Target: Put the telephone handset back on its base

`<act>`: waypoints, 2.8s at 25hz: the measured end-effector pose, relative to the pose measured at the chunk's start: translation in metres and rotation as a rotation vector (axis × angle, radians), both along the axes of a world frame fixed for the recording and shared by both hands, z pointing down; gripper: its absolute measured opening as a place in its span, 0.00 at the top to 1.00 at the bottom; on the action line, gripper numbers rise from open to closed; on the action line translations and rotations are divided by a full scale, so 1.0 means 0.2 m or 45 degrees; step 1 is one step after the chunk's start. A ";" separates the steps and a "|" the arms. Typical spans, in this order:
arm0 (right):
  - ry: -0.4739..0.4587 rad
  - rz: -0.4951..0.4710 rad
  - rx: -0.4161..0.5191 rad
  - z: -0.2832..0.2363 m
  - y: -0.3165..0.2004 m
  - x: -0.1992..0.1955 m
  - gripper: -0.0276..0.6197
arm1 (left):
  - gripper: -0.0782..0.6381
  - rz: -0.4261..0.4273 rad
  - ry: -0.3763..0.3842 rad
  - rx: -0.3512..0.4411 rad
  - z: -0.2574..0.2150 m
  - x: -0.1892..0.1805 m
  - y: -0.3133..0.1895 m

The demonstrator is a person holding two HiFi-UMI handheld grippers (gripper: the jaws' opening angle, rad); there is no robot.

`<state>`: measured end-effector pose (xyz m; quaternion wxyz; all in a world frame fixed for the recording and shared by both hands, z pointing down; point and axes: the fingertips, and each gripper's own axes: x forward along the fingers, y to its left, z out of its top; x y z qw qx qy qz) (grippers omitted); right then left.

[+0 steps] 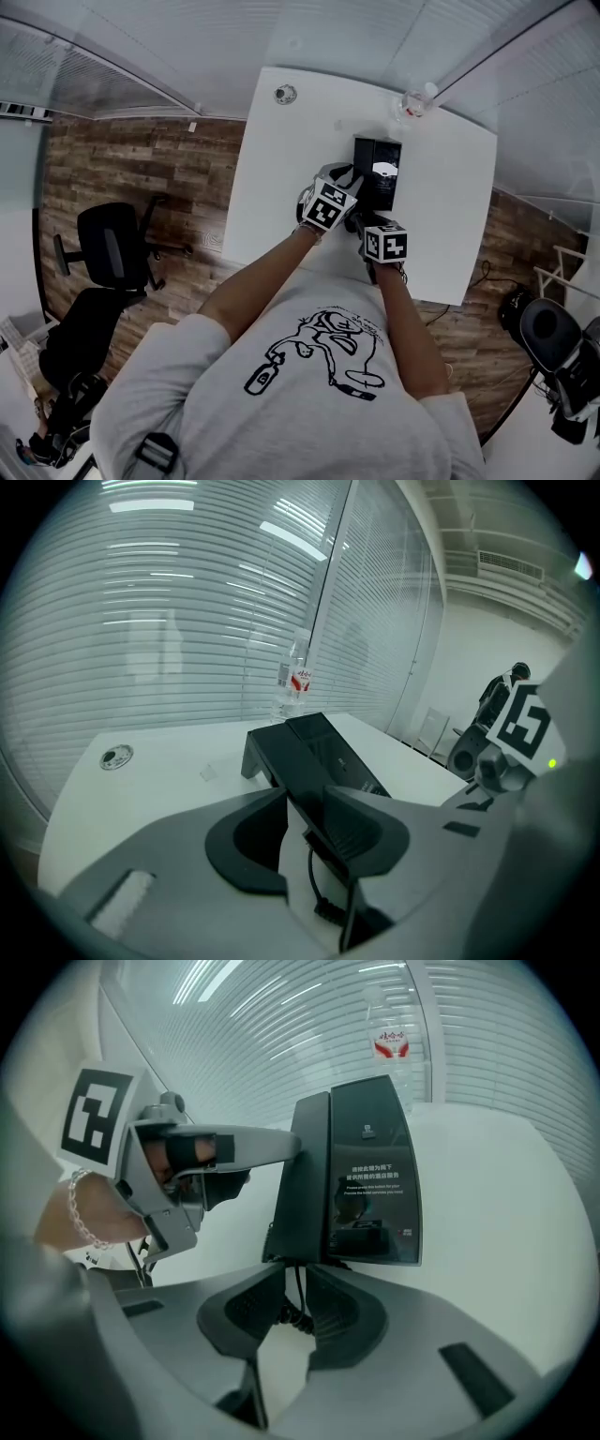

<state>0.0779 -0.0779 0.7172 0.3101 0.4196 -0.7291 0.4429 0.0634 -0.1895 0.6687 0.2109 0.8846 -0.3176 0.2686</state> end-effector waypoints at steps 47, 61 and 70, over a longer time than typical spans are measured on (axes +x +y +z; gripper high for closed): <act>0.025 -0.174 0.057 0.01 0.00 -0.03 0.72 | 0.72 -0.033 -0.149 0.102 0.02 0.03 -0.03; 0.029 -0.084 0.066 -0.03 -0.07 -0.02 0.84 | 0.73 -0.037 -0.060 0.055 0.03 0.02 -0.05; 0.033 -0.052 -0.025 -0.05 -0.03 -0.02 0.81 | 0.72 -0.024 -0.027 0.020 0.00 0.03 -0.04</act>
